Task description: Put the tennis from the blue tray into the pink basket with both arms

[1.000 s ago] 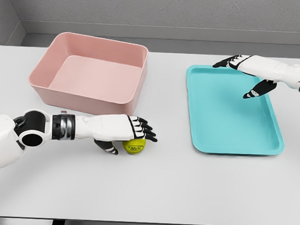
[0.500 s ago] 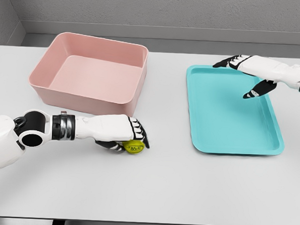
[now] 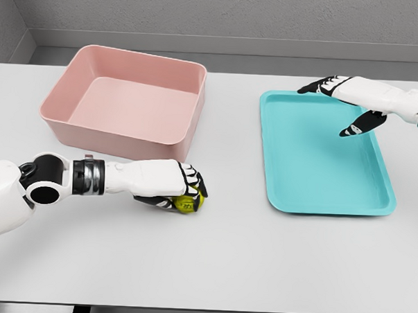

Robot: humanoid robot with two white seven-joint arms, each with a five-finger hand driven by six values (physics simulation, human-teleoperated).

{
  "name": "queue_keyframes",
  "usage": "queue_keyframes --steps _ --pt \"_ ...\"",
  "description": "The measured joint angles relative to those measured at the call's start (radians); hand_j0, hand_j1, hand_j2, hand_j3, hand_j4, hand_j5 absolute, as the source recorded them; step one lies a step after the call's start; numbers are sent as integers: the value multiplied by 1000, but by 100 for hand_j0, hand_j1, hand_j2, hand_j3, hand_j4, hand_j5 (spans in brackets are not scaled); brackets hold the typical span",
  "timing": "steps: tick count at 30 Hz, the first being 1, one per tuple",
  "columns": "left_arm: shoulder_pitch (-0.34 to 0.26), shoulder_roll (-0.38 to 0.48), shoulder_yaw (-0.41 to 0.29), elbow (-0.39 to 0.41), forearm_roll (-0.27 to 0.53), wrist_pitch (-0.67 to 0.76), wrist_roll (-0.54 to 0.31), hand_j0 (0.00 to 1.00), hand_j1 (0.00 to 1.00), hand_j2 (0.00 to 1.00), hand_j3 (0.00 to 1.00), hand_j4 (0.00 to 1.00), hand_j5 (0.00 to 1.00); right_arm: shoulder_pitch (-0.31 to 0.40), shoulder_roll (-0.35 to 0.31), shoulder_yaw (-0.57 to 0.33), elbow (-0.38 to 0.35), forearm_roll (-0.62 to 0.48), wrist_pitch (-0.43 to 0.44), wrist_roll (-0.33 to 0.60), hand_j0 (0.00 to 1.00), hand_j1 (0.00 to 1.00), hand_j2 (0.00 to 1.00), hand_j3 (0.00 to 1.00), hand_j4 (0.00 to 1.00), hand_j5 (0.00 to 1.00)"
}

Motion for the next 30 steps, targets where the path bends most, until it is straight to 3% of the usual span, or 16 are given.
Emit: queue_keyframes --steps 16,30 --pt "-21 35 47 -135 61 0 1 48 48 48 48 48 48 0 -2 -2 0 0 0 0 100 100 100 100 100 100" --pt "-71 89 112 -171 136 0 5 48 48 48 48 48 48 0 -2 -2 0 -1 0 0 100 100 100 100 100 100"
